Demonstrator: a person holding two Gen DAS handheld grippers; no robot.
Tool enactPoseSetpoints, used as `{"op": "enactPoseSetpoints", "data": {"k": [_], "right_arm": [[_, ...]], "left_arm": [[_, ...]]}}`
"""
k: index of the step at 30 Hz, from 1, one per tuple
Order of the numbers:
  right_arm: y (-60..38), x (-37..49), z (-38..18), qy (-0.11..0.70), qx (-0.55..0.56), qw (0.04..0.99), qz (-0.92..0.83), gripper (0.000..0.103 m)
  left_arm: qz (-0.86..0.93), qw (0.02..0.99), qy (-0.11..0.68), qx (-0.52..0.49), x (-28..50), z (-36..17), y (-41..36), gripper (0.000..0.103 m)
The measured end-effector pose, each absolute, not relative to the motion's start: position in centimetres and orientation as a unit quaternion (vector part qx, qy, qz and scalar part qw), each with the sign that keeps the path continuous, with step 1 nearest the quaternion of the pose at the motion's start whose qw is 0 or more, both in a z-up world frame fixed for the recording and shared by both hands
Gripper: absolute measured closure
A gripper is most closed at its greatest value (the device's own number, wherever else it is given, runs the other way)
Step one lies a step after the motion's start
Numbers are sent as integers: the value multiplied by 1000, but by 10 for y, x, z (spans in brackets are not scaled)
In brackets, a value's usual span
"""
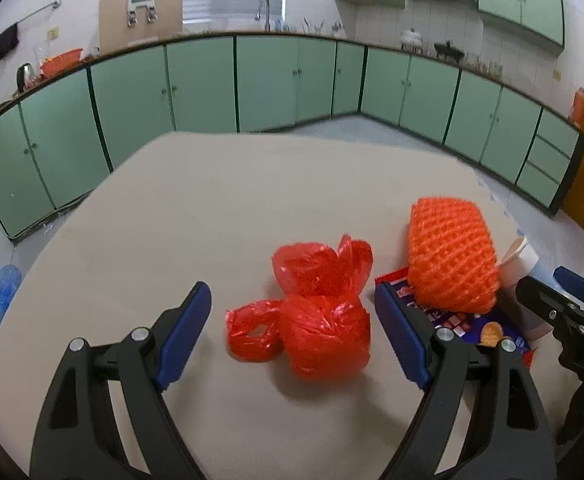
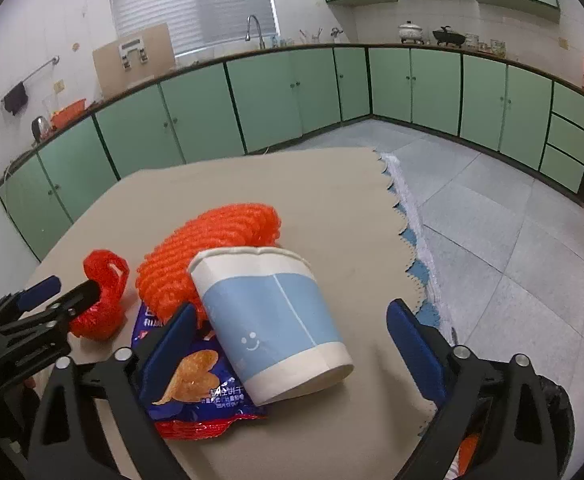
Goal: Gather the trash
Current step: 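Return both tools over the remaining trash on the table, then grasp the red plastic bag with the left tool while the right tool grasps the paper cup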
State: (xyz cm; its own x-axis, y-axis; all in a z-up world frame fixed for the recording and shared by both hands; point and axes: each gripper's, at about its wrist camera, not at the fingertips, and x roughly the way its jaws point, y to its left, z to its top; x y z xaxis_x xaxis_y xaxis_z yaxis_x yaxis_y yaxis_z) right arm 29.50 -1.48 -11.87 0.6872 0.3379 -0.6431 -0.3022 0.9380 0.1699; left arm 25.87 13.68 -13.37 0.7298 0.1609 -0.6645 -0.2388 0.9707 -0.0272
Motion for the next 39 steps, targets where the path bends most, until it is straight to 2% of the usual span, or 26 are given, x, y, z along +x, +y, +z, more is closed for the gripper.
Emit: {"op": "enactPoseSetpoints", "data": {"k": [3, 7, 9, 11, 14, 23, 39], "right_arm": [[-13, 297, -120, 364, 21, 914, 178, 20], [-12, 299, -122, 375, 20, 907, 188, 38], [-11, 299, -121, 374, 19, 908, 188, 38], [-10, 296, -119, 371, 16, 908, 191, 40], [-8, 290, -115, 358, 8, 914, 190, 41], [-12, 270, -103, 327, 14, 927, 185, 42], [-46, 230, -61, 280, 35, 943, 174, 42]], "left_arm": [[103, 923, 368, -50, 263, -140, 135, 26], [92, 914, 393, -46, 272, -147, 136, 39], [87, 909, 404, -45, 276, -150, 136, 46], [79, 908, 409, -45, 278, -151, 135, 59], [74, 910, 406, -50, 277, -151, 137, 66], [78, 932, 350, -59, 251, -135, 135, 70], [41, 950, 303, -64, 214, -101, 93, 70]]}}
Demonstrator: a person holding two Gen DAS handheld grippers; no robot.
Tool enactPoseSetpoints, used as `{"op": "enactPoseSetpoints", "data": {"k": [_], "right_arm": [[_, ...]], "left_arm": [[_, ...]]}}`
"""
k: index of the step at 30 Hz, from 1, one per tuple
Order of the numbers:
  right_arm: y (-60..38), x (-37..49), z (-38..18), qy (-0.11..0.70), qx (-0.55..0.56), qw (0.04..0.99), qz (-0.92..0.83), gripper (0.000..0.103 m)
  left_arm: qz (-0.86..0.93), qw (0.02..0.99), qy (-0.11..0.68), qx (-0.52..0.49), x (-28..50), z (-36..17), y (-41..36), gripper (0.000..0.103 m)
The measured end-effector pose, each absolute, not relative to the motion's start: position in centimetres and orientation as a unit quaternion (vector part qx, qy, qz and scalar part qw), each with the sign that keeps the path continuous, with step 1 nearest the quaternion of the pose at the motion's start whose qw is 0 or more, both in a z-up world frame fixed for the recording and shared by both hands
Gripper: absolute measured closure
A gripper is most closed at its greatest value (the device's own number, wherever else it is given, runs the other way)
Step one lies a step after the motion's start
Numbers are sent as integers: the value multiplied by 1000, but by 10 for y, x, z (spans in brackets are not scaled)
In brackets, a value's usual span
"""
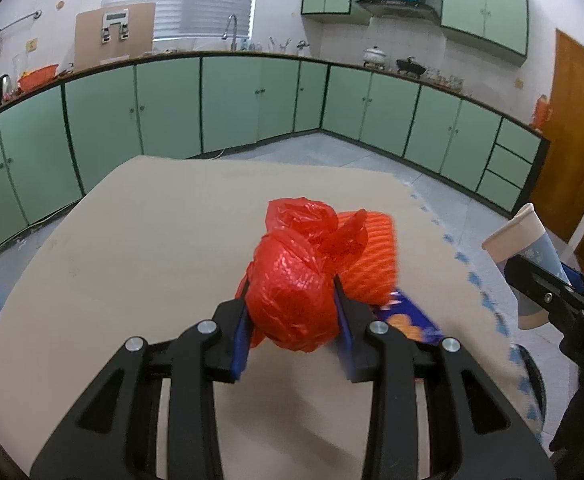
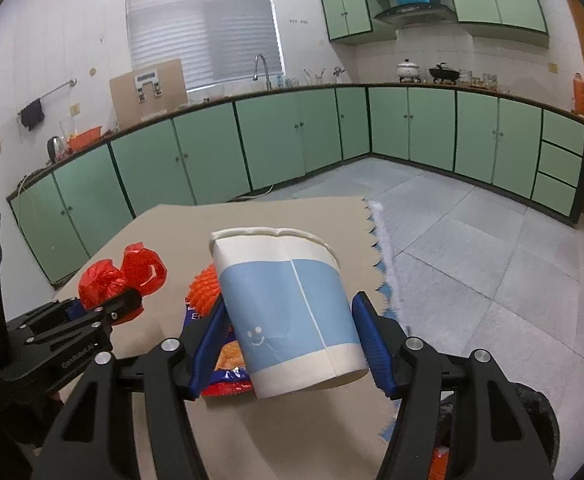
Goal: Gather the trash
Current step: 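Grasp the red plastic bag with the left tool while the right tool grasps the paper cup, then carry the red bag and paper cup over the bin and open both tools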
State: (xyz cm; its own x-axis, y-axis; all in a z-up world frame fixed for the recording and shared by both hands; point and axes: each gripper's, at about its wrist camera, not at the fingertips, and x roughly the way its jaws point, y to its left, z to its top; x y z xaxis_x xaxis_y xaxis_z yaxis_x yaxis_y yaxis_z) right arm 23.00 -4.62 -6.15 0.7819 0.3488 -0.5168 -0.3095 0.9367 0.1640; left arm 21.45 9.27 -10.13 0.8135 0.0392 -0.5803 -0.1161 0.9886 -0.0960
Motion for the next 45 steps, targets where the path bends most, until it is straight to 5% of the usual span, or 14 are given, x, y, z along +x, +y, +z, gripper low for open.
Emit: {"op": "enactPoseSetpoints", "data": {"k": [19, 45], "right_arm": [[-165, 159, -44, 252, 71, 962, 73, 42], [-294, 106, -111, 306, 105, 945, -43, 38]], "left_arm": [[-90, 956, 277, -27, 190, -92, -55, 70], [-217, 915, 337, 47, 168, -163, -204, 62]]}}
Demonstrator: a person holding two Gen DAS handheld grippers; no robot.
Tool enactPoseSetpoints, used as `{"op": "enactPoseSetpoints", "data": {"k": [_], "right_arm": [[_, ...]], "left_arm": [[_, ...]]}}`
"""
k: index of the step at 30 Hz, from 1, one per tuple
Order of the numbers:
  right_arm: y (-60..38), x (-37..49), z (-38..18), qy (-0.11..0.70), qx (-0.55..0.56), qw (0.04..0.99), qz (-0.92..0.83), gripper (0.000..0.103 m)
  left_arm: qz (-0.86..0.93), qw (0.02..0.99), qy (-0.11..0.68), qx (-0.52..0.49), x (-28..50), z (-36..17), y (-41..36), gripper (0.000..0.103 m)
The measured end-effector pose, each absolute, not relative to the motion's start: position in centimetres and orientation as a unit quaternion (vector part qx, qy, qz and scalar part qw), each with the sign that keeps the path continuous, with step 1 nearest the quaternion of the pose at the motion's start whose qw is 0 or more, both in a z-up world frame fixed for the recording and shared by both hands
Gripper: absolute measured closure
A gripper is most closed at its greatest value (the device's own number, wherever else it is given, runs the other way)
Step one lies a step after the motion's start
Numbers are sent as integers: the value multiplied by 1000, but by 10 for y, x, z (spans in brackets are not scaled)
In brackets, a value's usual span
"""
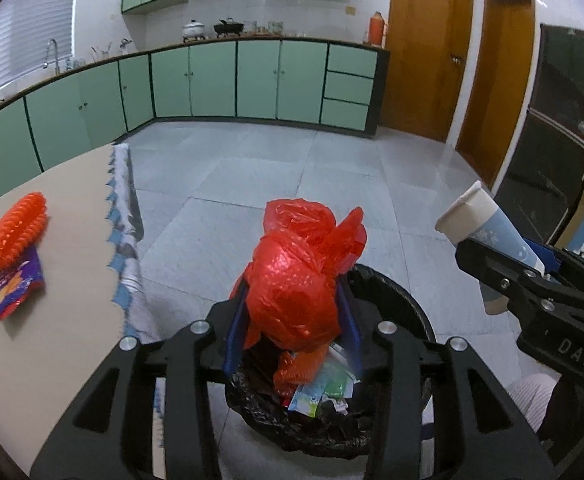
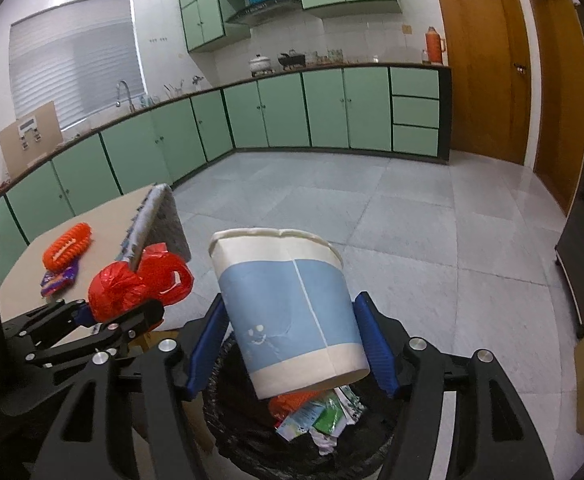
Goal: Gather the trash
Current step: 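Carry the red bag and paper cup over the bin and open both tools, then move both tools from the bin back over the foam net and snack bag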
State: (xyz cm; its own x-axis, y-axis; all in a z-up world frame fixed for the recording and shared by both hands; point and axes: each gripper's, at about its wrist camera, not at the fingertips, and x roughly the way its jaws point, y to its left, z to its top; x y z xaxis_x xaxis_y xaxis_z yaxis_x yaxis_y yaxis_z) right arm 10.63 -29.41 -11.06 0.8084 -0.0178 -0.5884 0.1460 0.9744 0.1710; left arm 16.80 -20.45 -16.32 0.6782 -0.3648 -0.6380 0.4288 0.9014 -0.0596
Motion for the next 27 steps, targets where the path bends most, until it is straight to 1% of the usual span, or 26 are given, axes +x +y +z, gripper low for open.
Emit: {"op": "enactPoseSetpoints", "data": {"k": [3, 5, 7, 10, 15, 17, 19, 20, 27], "right_arm": [[-299, 107, -119, 317, 110, 941, -45, 36], [-301, 107, -125, 322, 114, 939, -49, 29], [-306, 108, -129, 325, 120, 937, -51, 25], [-310, 107, -130, 324, 125, 936, -56, 25], [-309, 104, -121, 312, 125, 940, -62, 18], [-306, 102, -115, 303, 123, 943, -67, 11], [-304, 100, -108, 293, 124, 946, -69, 6], [-302, 98, -104, 287, 126, 947, -67, 6], [-283, 94, -72, 255, 120, 958, -49, 6]], "left_arm": [[-217, 913, 342, 50, 170, -167, -209, 56], [-216, 913, 342, 50, 171, -166, -209, 49], [-213, 913, 343, 48, 172, -166, -207, 43], [-207, 915, 344, 43, 172, -166, -204, 40], [-202, 920, 335, 27, 174, -153, -193, 36], [-197, 925, 325, 20, 175, -144, -187, 31], [-190, 932, 309, 7, 174, -133, -175, 27], [-188, 934, 304, 3, 175, -128, -170, 25], [-148, 955, 257, -30, 170, -88, -107, 20]]}}
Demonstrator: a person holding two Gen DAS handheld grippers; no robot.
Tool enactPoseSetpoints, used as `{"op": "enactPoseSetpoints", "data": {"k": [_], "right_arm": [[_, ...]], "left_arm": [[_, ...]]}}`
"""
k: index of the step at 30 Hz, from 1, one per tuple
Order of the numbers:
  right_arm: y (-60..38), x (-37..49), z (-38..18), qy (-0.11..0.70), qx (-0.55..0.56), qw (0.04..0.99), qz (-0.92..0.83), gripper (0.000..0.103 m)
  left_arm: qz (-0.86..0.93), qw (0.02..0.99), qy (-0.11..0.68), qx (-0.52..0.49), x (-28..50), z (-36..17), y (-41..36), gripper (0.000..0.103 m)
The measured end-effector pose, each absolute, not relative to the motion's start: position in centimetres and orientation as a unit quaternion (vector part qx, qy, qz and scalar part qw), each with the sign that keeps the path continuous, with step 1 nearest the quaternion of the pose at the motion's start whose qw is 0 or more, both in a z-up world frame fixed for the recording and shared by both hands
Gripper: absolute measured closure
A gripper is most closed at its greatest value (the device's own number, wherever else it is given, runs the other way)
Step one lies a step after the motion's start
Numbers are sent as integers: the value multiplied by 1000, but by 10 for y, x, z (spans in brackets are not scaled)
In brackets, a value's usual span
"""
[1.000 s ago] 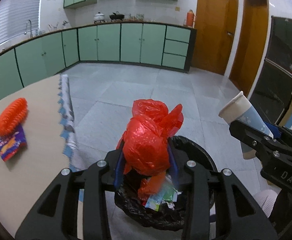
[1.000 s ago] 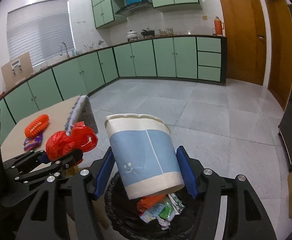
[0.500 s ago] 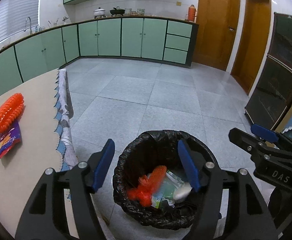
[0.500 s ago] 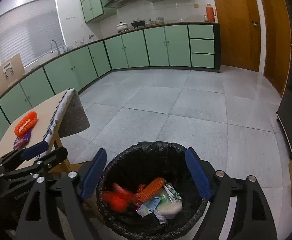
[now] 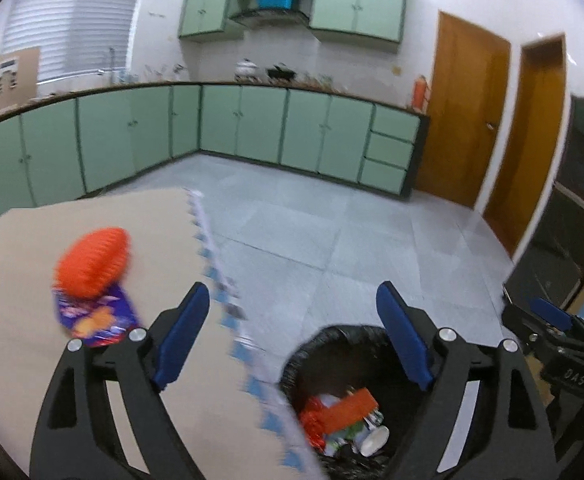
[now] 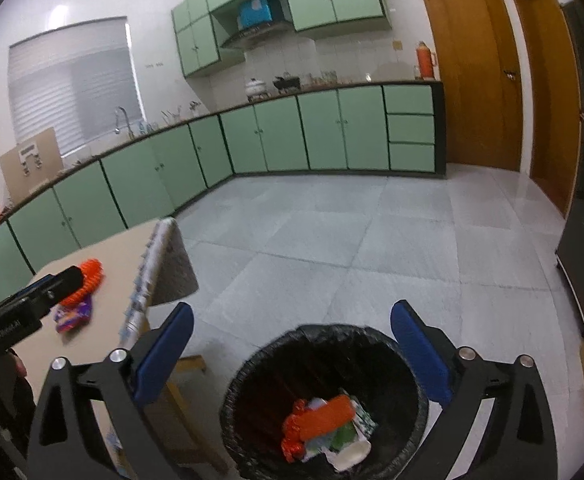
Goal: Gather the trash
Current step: 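Move both tools from the bin back over the foam net and snack bag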
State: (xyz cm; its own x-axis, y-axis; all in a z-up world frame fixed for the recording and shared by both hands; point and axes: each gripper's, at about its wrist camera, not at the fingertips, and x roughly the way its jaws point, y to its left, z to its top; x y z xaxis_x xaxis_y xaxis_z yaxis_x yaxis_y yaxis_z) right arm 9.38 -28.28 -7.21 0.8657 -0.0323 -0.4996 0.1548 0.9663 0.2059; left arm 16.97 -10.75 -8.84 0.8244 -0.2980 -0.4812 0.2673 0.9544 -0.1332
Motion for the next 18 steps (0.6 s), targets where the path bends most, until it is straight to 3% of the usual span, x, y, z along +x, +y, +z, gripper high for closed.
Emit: {"op": "enactPoseSetpoints", "data": {"k": [7, 18], "right_arm": [[-225, 110, -45, 232, 96, 968, 2, 6], [-76, 166, -59, 253, 48, 956, 141, 6]], "left_arm": [[-76, 969, 231, -41, 165, -67, -33, 18], [42, 968, 245, -38, 161, -80, 82, 18]]}}
